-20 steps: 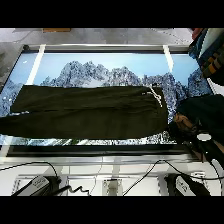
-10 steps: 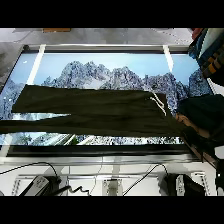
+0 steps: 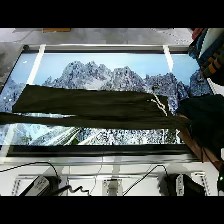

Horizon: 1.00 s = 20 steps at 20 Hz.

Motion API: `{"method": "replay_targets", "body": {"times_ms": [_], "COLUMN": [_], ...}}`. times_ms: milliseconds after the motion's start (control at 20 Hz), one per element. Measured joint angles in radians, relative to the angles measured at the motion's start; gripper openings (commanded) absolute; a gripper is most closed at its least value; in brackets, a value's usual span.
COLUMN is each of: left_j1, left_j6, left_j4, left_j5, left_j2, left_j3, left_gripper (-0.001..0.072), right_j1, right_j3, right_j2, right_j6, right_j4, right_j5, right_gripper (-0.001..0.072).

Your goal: Fold the clothes and pants, and hang the long-sleeved shirts on hangers.

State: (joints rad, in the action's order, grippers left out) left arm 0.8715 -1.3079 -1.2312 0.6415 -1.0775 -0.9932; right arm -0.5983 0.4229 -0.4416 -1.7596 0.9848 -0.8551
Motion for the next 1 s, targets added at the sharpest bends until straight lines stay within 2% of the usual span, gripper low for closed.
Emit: {"method": "replay_targets", "body": {"times_ms": [300, 550, 800, 1000], "left_j1": [-0.179, -0.237, -0.26, -0.294], "left_j6": [-0.176, -0.314, -0.362, -0.377], "left_j4": [-0.137, -0.167, -0.17, -0.155], "left_j5": [-0.038, -0.053, -0.116, -0.187], "left_j2": [-0.166, -0.319, -0.404, -0.449], "left_j3": [-0.146, -0.273, -0.317, -0.325], "left_gripper": [0.001, 0.0011, 0.0013, 0.0014], "right_j1": [0.259, 0.387, 0.423, 0.442], "right_j3": [0.248, 0.551, 0.772, 0.843], "right_j2": [-0.397, -0.772, -1.005, -1.105], "right_j6": [-0.036, -0.141, -0.218, -0.245], "right_j4": [0.041, 0.057, 0.061, 0.058], "right_j5": [0.23, 0.386, 0.444, 0.492], "right_gripper": [0.0028, 0.0029, 0.0029, 0.0029]}}
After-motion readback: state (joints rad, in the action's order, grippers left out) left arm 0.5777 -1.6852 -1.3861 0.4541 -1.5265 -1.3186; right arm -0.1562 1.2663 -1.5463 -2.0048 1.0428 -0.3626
